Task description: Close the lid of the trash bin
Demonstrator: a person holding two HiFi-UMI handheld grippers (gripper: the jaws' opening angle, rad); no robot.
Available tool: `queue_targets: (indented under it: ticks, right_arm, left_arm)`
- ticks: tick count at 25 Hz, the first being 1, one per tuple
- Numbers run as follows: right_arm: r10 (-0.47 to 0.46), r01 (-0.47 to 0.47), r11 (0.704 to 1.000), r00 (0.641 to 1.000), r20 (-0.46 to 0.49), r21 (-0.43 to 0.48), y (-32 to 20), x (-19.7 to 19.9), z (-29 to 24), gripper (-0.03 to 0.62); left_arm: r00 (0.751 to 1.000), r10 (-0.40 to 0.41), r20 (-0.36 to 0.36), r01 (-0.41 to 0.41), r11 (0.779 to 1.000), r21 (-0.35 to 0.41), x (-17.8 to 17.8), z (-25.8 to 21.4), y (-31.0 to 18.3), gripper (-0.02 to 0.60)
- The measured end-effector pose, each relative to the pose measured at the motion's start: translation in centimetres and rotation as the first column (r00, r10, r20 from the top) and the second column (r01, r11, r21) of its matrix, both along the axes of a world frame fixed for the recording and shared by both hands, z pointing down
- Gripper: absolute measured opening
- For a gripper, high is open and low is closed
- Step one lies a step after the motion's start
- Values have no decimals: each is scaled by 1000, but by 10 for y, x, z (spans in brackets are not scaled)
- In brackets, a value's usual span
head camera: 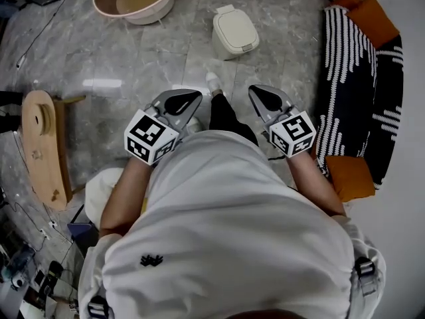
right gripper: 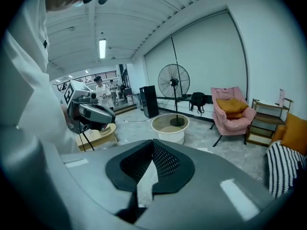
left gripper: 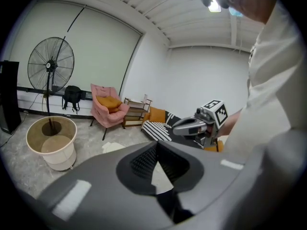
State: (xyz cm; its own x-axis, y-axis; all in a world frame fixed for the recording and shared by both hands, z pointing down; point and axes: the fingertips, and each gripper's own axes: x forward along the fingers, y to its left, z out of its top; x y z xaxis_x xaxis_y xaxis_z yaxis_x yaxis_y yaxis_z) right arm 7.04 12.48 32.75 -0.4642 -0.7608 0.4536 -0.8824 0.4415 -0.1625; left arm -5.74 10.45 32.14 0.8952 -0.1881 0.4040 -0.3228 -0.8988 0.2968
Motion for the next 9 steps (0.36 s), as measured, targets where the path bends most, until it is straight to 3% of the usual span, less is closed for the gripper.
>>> queue_targets:
  ticks: [9]
  right_arm:
    - [5,-5,1000,1000,0,-8,-11,7,7,3]
  left_arm:
    - [1000,19,10,-19,1000,-8,10,6,-8,57]
